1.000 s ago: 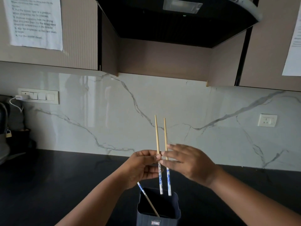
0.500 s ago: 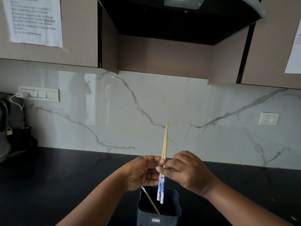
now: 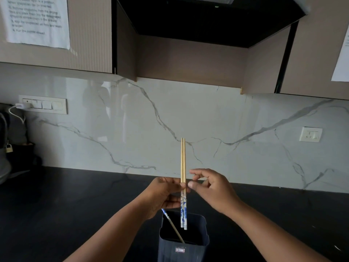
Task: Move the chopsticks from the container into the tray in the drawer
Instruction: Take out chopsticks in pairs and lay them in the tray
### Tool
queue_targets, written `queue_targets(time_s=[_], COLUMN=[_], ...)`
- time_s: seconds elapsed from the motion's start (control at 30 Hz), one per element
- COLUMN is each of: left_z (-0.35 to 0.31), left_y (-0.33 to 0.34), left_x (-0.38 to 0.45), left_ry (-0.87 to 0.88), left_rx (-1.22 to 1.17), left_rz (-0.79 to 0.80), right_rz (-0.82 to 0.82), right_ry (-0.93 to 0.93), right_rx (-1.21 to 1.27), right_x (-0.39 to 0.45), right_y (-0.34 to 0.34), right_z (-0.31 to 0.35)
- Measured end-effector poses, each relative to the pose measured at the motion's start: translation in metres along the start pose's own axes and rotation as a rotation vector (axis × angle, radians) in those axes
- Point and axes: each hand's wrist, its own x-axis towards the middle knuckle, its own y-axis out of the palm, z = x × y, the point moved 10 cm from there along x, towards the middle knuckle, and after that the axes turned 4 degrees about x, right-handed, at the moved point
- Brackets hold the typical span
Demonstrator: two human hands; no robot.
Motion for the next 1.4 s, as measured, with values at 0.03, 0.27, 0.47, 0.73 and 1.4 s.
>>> queue_targets(time_s=[0.03, 0.27, 0.47, 0.73, 1.4], left_z=[0.001, 0.006, 0.001, 0.004, 0.033], left_y=[0.0, 0.004, 0.003, 0.0, -0.067], left_x=[0.0, -0.003, -0.002, 0.005, -0.02], left_ry=[-0.005, -0.01, 0.027, 0.043, 0.552], left_rx=[0.026, 0.17, 0.252, 0.316, 0.831], left_rz=[-0.006, -0.035, -0.039, -0.026, -0.404], right_rz=[-0.02, -0.042, -0.114, -0.073, 0.152], right_ry=[0.142, 0.501, 0.533, 0.528, 0.285], right_rx=[0.154, 0.444, 0.509, 0.562, 0.161], right_x=[0.001, -0.007, -0.012, -0.011, -0.058], right_y=[0.001, 0.024, 0.027, 0.034, 0.076], right_z=[-0.01, -0.038, -0.041, -0.043, -0.054])
